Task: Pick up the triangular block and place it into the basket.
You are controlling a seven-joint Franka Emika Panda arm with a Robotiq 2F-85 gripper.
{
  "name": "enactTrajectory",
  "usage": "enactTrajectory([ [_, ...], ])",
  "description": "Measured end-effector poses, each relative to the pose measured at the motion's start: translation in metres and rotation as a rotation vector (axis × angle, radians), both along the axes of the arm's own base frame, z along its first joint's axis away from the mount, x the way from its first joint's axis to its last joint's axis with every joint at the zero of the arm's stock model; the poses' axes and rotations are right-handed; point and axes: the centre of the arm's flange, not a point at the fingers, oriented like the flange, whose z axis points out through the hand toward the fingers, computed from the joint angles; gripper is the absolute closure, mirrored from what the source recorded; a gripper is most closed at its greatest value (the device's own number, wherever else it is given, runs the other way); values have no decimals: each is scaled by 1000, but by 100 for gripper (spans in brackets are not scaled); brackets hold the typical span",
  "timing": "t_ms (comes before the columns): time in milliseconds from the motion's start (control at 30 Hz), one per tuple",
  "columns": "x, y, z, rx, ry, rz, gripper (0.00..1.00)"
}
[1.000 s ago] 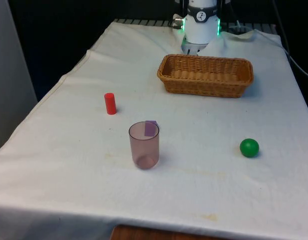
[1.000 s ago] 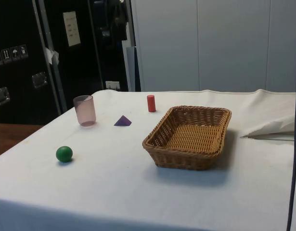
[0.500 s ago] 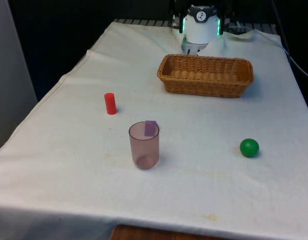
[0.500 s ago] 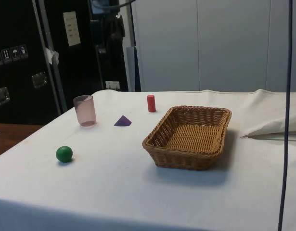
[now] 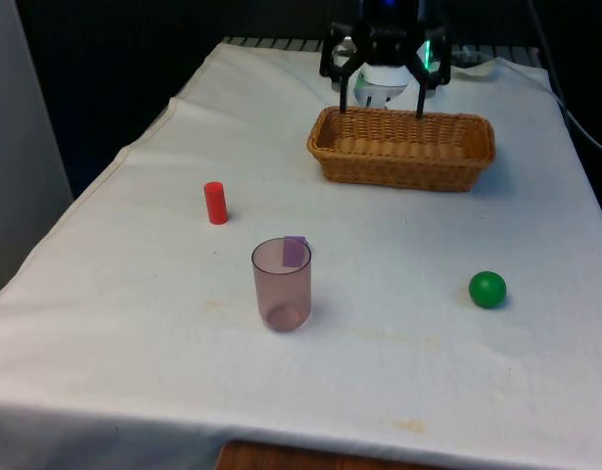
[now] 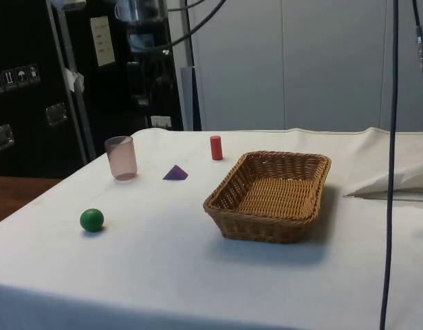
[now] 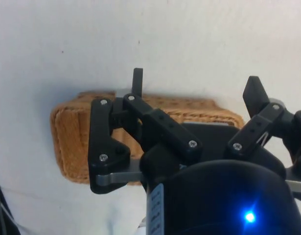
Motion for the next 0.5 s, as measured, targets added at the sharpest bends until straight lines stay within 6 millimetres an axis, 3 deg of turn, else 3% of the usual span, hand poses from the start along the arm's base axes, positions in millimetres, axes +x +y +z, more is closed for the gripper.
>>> enactTrajectory([
  [500,5,-19,-40,-24,-50,-8,0],
])
